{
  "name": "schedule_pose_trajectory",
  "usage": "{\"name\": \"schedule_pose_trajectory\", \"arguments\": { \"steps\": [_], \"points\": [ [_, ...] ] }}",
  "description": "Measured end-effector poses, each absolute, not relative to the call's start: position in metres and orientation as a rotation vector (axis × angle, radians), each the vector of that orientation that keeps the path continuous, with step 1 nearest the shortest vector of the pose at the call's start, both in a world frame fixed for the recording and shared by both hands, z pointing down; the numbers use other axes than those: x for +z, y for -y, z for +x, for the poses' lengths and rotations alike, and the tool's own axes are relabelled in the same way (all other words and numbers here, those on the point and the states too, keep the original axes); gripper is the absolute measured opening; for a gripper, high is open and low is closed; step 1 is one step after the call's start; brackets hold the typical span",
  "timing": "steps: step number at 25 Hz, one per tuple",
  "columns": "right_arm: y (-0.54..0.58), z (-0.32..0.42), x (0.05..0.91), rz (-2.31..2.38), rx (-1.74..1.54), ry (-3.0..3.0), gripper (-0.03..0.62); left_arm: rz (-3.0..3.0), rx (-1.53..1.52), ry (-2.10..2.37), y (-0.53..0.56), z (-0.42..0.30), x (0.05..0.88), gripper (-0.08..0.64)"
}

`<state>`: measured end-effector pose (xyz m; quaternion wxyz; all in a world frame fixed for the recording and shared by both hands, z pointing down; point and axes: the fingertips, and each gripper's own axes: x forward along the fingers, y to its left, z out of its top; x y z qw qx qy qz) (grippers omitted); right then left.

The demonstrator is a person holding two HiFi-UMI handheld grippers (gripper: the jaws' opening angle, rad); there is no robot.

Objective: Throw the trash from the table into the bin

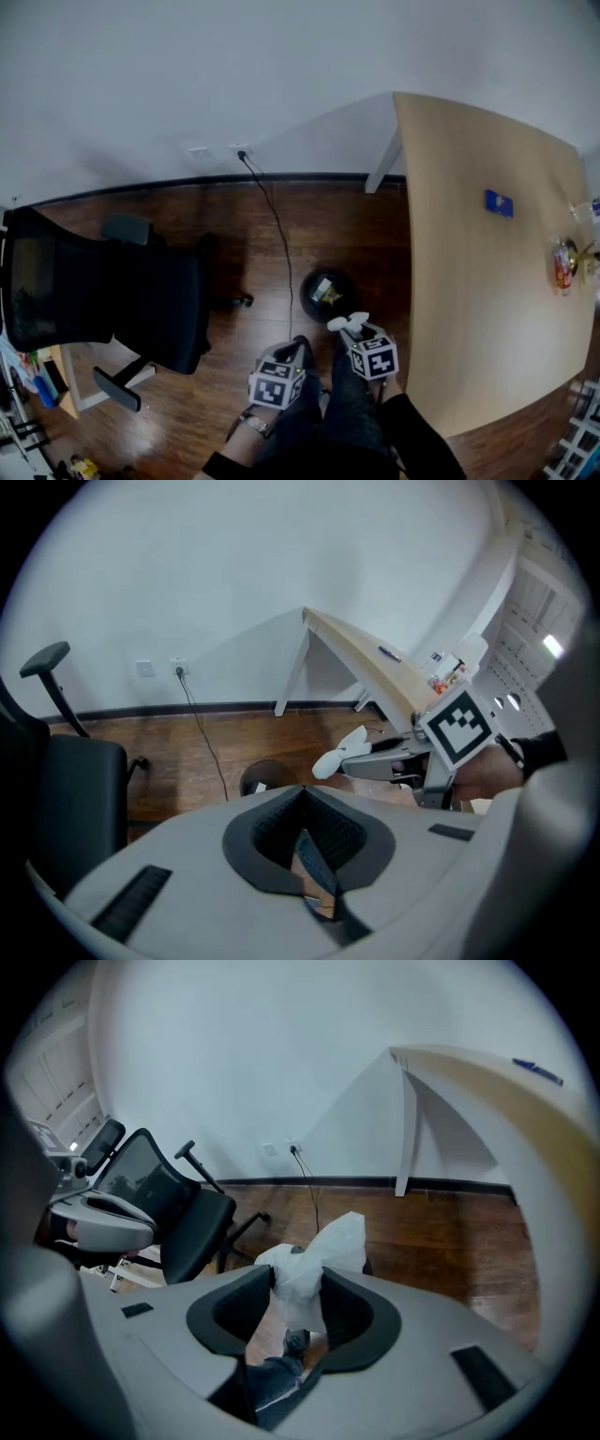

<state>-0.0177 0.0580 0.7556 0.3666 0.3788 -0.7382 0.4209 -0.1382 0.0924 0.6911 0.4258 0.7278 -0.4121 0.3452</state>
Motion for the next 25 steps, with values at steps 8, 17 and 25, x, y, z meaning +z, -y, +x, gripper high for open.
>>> {"name": "schedule_pose_trajectory", "arguments": {
  "steps": [8, 17, 25],
  "points": [
    [-0.028, -0.028, 0.857, 0.947, 1.153, 1.812, 0.17, 1.736, 0.89, 0.988, -0.097, -0.134, 0.748, 0.008],
    [-0.011, -0.032, 0.93, 0.866, 1.103, 1.745, 0.211, 1.673, 0.901, 0.976, -0.101, -0.131, 0.785, 0.008],
    [-0.023, -0.045, 0.93, 0.843, 1.124, 1.763, 0.321, 1.676, 0.899, 0.96, -0.104, -0.132, 0.787, 0.008]
  ]
}}
